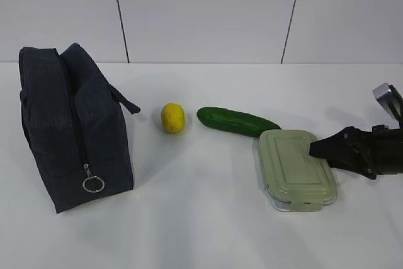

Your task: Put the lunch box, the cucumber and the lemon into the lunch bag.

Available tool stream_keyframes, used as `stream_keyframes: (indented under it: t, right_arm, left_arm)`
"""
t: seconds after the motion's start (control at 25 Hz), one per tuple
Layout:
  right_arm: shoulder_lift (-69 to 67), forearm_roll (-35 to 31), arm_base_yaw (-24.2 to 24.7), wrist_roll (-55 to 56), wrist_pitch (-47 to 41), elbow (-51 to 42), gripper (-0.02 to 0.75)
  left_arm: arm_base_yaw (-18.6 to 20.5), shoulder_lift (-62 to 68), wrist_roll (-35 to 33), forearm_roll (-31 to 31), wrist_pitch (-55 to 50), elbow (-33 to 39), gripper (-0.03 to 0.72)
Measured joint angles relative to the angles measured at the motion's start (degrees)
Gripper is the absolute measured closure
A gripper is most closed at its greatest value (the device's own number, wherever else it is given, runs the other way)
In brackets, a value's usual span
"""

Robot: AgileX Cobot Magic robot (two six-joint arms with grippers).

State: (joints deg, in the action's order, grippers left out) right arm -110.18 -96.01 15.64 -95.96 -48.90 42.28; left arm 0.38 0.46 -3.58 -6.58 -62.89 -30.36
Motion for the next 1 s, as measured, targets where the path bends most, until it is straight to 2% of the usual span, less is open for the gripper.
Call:
stream_keyframes:
  t: [0.44,1.0]
  right_arm:
    - [-5.05,1.11,0.0,0.36,-4.4,3.01,0.251]
    - [-5.51,1.29,0.0,0.7,-5.1,3.25,0.251]
  left_arm:
    - [0.0,0.0,0.0,0.0,0.0,0.0,0.447]
    - [0.0,0.0,0.0,0.0,0.0,0.0,0.447]
